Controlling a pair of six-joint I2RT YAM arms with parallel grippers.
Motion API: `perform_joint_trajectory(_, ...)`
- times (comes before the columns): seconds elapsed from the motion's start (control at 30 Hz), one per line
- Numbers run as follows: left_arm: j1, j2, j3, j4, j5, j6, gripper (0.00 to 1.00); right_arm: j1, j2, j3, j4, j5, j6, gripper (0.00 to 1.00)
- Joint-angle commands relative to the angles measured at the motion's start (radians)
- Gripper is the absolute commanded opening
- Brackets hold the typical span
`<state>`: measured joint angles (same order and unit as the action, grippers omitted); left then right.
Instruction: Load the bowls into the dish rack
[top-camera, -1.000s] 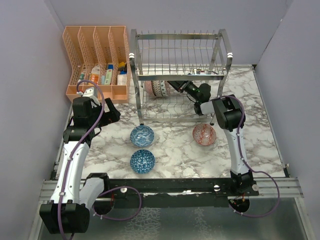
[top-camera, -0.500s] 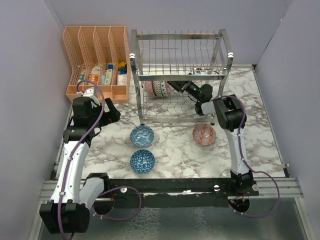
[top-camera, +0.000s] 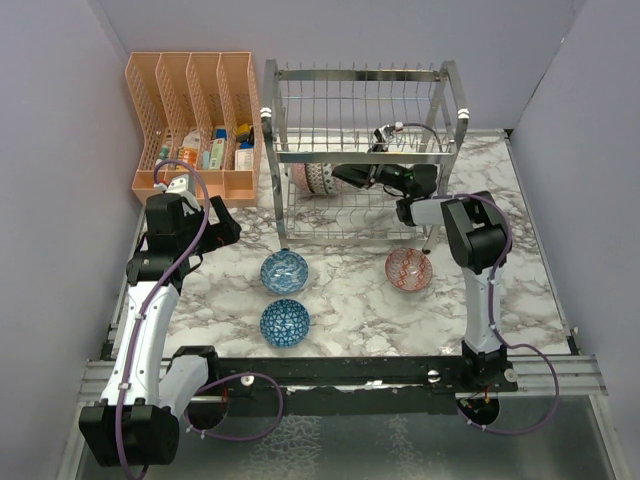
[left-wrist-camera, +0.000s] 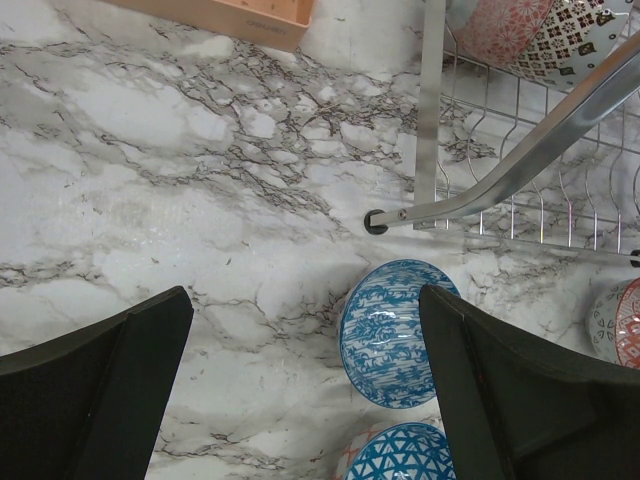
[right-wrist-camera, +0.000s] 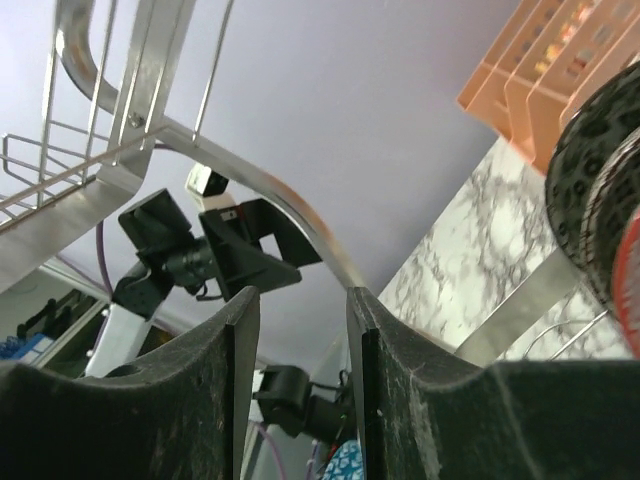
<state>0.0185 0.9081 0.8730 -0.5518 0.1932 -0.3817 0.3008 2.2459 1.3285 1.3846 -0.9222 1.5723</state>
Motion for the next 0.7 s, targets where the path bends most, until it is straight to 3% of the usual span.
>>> perform_joint_trajectory(0.0,0.003,-0.017,0.007,0.013,-0.005,0.013,0.99,-0.005,-0.096,-0.094,0.028,-0.135,0.066,0.41)
perform_joint_trajectory(0.27,0.003,-0.023,0.006,0.016,0.0,0.009,0.99,0.06,-0.134,-0.18,-0.012,-0.218,0.062,0.41)
perform_joint_trajectory(0.67,0.003,-0.041,0.003,0.005,-0.003,0.012,0.99,0.1,-0.083,-0.124,-0.041,-0.333,0.048,0.41)
